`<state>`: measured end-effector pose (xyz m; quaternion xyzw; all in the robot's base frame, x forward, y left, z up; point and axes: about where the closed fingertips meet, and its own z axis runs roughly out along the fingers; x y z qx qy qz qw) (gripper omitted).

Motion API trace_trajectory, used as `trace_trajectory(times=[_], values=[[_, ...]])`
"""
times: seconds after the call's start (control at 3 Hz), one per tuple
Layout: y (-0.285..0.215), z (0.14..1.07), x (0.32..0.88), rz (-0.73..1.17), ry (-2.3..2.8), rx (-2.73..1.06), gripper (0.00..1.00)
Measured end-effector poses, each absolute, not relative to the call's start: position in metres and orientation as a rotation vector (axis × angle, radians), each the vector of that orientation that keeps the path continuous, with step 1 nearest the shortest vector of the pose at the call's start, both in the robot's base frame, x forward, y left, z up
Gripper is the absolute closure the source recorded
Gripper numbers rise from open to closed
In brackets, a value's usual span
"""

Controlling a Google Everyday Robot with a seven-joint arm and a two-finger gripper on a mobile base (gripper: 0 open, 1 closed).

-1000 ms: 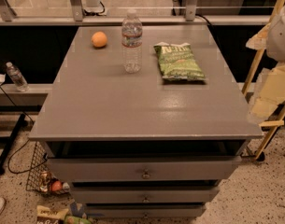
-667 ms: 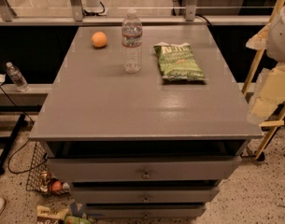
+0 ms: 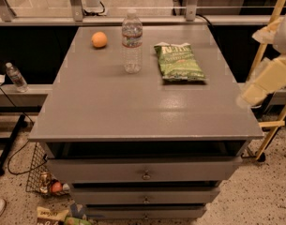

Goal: Pick water bottle

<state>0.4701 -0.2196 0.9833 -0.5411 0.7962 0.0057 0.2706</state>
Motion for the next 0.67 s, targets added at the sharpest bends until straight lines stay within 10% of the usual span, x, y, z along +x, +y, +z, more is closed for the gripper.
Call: trace_trajectory(times=[0.67], values=[[-0.189, 1.003, 0.561, 0.243, 1.946, -1.183, 0.0]])
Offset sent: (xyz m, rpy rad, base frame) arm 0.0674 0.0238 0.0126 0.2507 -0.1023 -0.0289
